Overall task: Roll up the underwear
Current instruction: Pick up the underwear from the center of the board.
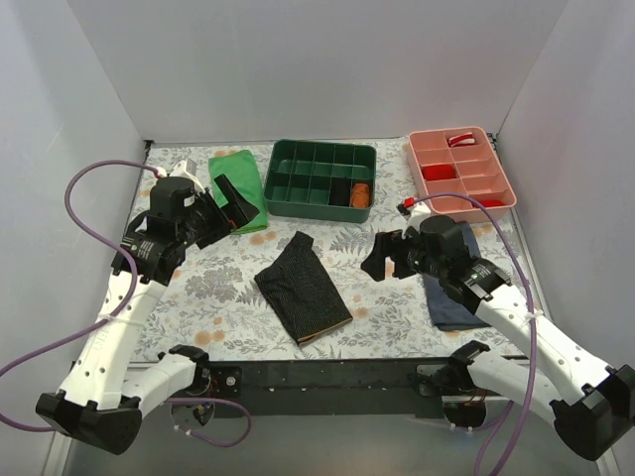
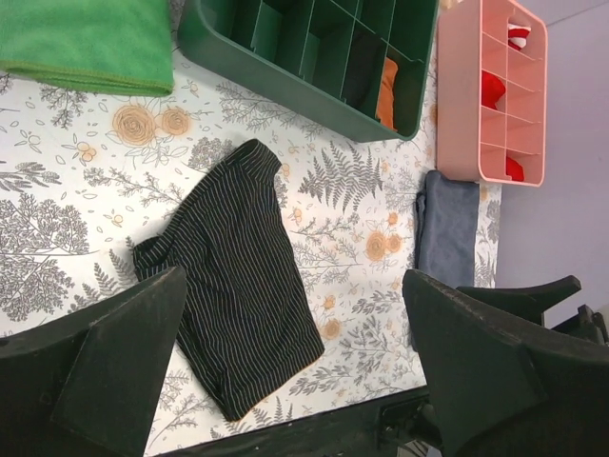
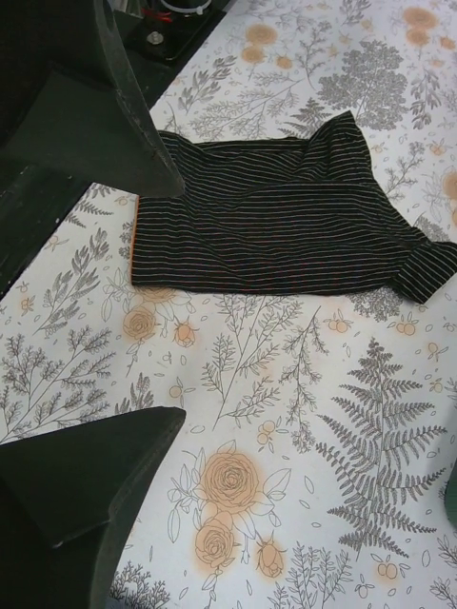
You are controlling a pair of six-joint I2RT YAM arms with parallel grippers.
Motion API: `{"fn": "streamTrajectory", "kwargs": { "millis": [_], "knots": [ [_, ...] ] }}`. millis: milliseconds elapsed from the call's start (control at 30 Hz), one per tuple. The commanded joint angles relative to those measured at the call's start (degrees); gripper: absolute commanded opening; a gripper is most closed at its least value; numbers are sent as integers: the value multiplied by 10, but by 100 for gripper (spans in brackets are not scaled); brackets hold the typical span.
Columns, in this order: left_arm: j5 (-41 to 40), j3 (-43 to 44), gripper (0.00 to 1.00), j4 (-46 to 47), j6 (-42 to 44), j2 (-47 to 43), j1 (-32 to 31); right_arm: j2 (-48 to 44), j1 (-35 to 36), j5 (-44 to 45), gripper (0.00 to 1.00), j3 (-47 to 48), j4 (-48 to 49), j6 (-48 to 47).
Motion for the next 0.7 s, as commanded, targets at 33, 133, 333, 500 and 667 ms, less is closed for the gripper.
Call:
{"fn": "streamTrajectory", "kwargs": {
  "millis": [33,133,333,500,667],
  "knots": [
    [7,23,98,-15,7,-29,1,6,1,-17,99,-4,-9,-28],
    [-18,-8,98,-39,-21,-51,1,11,3,-44,99,-16,6,-36],
    [-30,-49,98,-37,6,-80,1,61,97,40,99,24,-19,-23],
    [-45,-85,98,-28,0,-28,1,136,188,104,99,82,-28,12],
    [-46,-93,98,0,6,22,1,223,260,163,96,142,-34,36]
  ]
}}
